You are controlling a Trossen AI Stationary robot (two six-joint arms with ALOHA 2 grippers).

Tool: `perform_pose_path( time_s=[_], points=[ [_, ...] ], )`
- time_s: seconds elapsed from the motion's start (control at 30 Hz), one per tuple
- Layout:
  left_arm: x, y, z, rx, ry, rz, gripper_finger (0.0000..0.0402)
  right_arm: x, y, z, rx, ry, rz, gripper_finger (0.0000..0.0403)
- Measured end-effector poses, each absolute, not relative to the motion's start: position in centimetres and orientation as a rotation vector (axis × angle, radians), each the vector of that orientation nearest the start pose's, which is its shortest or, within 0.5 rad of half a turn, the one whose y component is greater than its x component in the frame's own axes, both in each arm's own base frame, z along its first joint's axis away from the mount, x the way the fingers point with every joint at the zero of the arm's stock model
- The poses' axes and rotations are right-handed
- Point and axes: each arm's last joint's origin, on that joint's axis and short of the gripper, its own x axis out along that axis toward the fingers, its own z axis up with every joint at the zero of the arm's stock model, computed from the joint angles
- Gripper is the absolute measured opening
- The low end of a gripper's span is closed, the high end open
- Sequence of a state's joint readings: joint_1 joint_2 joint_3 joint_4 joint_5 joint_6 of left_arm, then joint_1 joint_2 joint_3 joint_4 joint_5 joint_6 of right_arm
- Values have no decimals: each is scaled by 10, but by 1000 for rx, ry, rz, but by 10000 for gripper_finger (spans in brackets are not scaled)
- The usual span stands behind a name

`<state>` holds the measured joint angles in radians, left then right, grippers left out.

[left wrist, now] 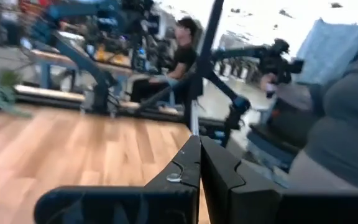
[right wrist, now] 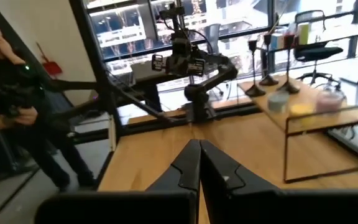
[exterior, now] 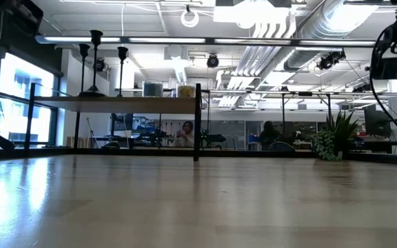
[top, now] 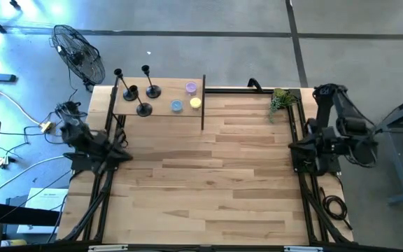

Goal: Pick & Place candle stick holders
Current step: Return to Home Position

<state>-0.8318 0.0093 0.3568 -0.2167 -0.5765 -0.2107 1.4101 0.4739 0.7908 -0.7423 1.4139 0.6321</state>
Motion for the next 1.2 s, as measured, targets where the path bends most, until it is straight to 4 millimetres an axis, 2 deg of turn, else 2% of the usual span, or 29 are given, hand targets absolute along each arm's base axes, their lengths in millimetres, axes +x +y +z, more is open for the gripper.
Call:
perform_pose_path(
  time_s=[0.23, 0.53, 0.73, 0.9, 1.2],
  points=[
    [60, -45, 236, -339, -129, -344, 0, 40, 66, 297, 269, 33, 28, 0],
    [67, -54, 211, -353, -155, -396, 0, 45, 74, 273, 195, -100, 167, 0],
    [70, -59, 193, -334, -137, -411, 0, 52, 77, 250, 116, -176, 170, 0],
    [71, -59, 187, -319, -128, -387, 0, 57, 78, 232, 91, -185, 171, 0],
    [72, -58, 185, -243, -127, -332, 0, 71, 75, 211, 45, -204, 179, 0]
  ],
)
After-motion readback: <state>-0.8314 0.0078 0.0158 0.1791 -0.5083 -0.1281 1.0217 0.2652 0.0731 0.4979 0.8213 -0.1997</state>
